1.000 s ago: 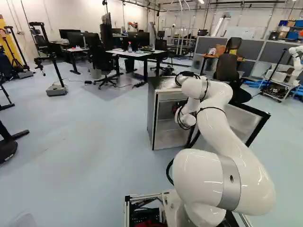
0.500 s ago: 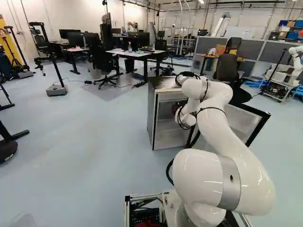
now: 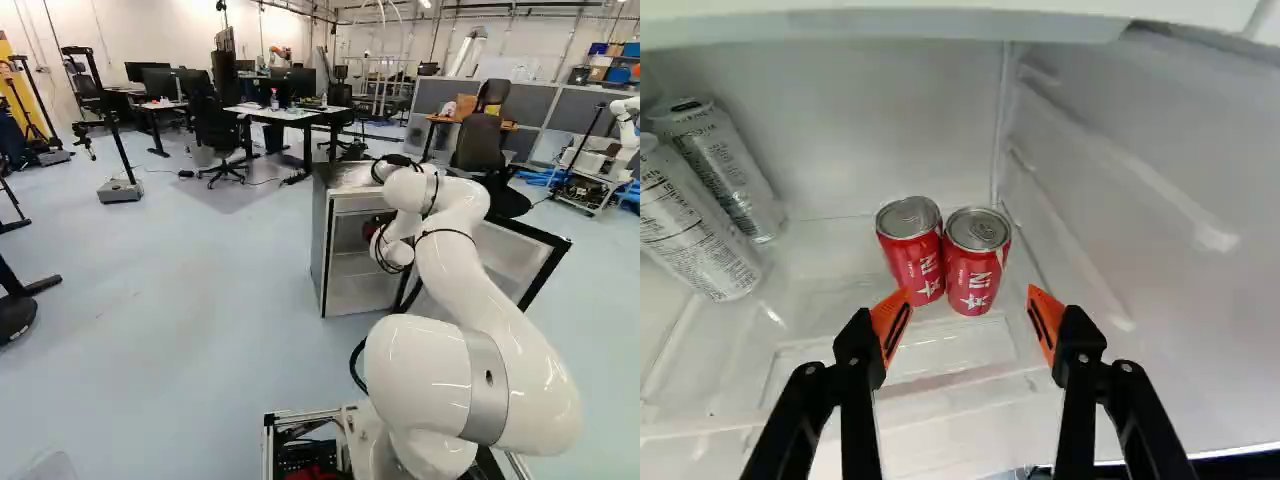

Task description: Grab a drink from the fridge

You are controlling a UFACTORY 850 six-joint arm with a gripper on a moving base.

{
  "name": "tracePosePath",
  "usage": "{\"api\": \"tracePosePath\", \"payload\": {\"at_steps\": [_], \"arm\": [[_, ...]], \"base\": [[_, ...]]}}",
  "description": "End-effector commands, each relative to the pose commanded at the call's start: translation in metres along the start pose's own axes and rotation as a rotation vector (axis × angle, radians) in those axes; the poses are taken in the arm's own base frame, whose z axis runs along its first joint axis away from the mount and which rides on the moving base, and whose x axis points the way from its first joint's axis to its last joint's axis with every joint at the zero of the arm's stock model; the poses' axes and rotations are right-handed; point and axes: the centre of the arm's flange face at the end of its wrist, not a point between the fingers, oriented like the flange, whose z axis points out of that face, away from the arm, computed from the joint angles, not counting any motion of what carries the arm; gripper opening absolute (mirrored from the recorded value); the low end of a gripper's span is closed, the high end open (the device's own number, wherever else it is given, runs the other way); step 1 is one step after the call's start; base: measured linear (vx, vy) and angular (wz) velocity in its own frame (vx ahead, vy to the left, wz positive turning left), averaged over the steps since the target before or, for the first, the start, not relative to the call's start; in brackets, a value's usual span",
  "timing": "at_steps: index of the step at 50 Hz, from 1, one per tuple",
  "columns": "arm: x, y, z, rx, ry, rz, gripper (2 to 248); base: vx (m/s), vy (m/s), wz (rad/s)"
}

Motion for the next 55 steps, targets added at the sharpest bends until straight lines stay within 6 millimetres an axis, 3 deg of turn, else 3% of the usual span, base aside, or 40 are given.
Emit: {"api": "tracePosePath", "payload": {"at_steps": [55], "arm": [[-0.002, 0.004, 0.036, -0.008, 0.022, -0.015, 173]], "base": [[0.0, 0.0, 0.0]]}}
